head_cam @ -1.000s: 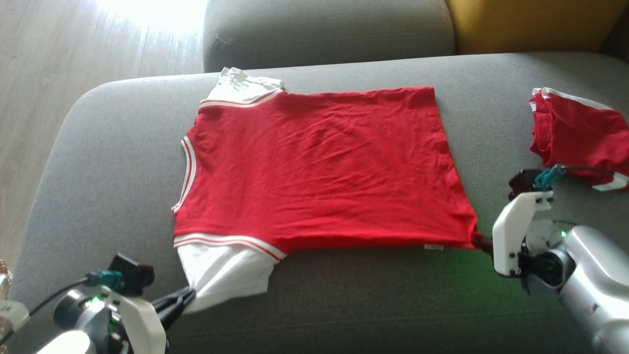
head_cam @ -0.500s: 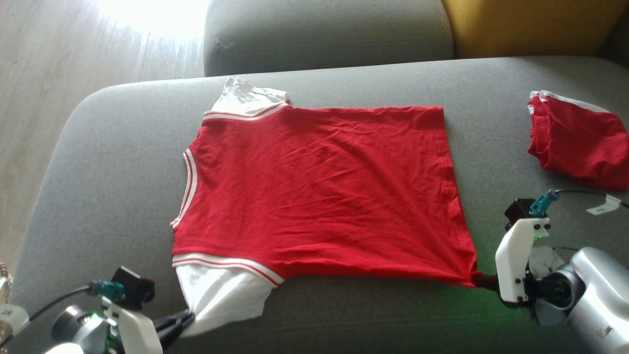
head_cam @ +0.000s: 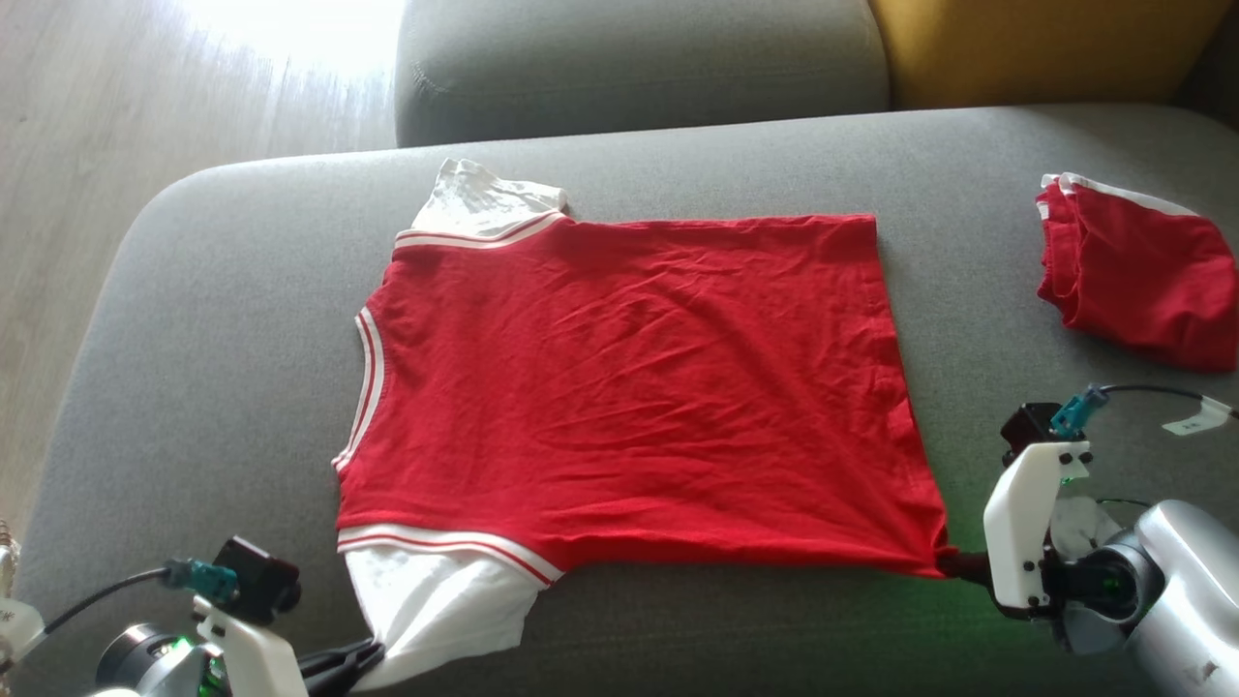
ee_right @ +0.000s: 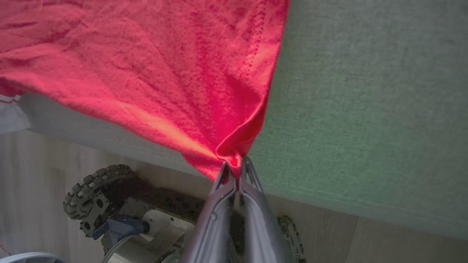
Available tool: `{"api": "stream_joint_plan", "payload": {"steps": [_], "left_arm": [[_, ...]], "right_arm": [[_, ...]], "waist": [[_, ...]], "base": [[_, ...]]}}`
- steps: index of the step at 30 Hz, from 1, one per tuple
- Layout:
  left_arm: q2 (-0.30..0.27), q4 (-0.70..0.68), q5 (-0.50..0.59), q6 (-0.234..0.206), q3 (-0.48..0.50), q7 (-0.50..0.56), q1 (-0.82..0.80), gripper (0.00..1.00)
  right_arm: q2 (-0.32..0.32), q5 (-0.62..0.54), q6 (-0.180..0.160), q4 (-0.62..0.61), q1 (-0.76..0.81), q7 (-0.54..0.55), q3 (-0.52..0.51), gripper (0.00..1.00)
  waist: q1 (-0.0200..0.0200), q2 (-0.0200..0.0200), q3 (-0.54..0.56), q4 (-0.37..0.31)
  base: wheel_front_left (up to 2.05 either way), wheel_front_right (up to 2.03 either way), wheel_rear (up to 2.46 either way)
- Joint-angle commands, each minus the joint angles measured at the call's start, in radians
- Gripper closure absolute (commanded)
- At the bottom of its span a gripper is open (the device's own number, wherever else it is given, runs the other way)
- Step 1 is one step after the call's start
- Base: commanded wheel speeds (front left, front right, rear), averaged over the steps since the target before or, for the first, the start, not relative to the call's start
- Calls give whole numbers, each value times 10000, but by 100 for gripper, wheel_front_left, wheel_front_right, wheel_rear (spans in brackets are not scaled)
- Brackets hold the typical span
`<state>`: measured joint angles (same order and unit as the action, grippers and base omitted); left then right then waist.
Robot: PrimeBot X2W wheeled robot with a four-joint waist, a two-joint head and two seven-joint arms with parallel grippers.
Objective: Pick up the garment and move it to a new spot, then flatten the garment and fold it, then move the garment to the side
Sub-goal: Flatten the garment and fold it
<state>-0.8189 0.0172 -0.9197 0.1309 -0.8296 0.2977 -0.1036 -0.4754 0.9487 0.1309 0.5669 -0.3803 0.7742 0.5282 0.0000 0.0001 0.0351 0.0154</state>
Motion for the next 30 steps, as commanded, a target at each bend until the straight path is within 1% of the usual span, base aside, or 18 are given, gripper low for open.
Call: {"api": "stream_joint_plan", "payload": {"steps": [1, 10, 14, 20, 24, 27, 30], "left_arm": [[-479, -293, -70, -21, 532, -92, -504, 100], [-747, -706, -264, -20, 973, -167, -1012, 100], [-782, -889, -421, -17, 1200, -215, -1336, 100], [-793, -1130, -814, -14, 1598, -271, -1837, 100], [-770, -1167, -995, -12, 1810, -293, -2195, 100], [-724, -1137, -1069, -11, 1896, -324, -2383, 100], [-558, -954, -1271, -9, 2061, -462, -2697, 100]], "right_arm": [[-206, -142, -2, -319, -119, -79, -106, 100], [33, -498, -2, -707, -259, -533, -762, 100], [191, -624, -2, -887, -460, -770, -1026, 100], [440, -873, -2, -1101, -857, -1096, -1355, 100], [614, -1232, -2, -1184, -1256, -1643, -1472, 100], [729, -1414, -2, -1102, -1488, -1904, -1504, 100], [1004, -1703, -2, -788, -1953, -2319, -1487, 100]], "waist": [[0, -1, -23, 6], [0, -1, -226, -23], [0, -1, -317, -55], [0, -1, -544, -111], [0, -1, -840, -168], [0, -1, -1005, -197], [0, -1, -1267, -288]], "base": [[0, 0, 0], [0, 0, 0], [0, 0, 0], [0, 0, 0], [0, 0, 0], [0, 0, 0], [0, 0, 0]]}}
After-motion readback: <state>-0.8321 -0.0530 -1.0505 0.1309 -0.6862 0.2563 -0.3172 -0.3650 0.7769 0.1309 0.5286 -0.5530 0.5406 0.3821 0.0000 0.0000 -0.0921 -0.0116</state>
